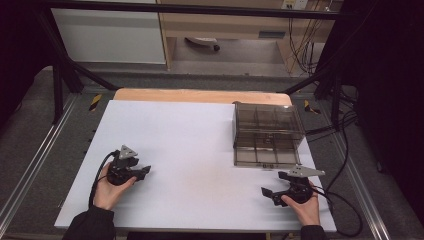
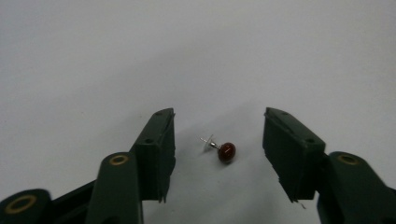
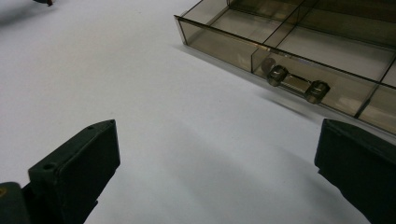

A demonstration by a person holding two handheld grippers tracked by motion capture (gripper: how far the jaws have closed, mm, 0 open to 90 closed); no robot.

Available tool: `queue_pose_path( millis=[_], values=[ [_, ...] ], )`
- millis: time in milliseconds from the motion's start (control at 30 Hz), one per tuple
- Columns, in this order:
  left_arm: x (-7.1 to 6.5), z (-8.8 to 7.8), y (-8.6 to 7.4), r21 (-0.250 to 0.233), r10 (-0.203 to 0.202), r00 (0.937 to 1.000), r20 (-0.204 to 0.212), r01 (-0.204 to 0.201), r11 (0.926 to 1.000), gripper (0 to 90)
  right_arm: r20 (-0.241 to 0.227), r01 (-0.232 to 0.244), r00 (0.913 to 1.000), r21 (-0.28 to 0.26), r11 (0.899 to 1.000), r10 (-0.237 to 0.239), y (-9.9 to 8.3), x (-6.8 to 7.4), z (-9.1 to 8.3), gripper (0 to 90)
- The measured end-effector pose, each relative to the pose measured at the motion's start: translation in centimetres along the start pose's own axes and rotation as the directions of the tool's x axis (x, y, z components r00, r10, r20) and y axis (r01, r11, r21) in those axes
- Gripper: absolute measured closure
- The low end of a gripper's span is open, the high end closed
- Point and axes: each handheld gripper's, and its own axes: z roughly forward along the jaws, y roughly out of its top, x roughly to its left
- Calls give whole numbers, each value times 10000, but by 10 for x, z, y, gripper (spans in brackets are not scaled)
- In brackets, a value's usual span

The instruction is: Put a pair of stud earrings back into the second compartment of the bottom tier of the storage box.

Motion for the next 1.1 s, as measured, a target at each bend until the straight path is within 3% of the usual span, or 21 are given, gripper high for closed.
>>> queue_pose_path(
  millis=[700,1100],
  values=[
    [-1,5,-2,215,54,9999,143,-57,9998,698,-10,1,10000,6,10000,-1,0,0,-1,7],
    [-1,7,0,249,39,10000,61,-41,9997,731,-14,-10,10000,3,10000,10,0,0,0,7]
  ],
)
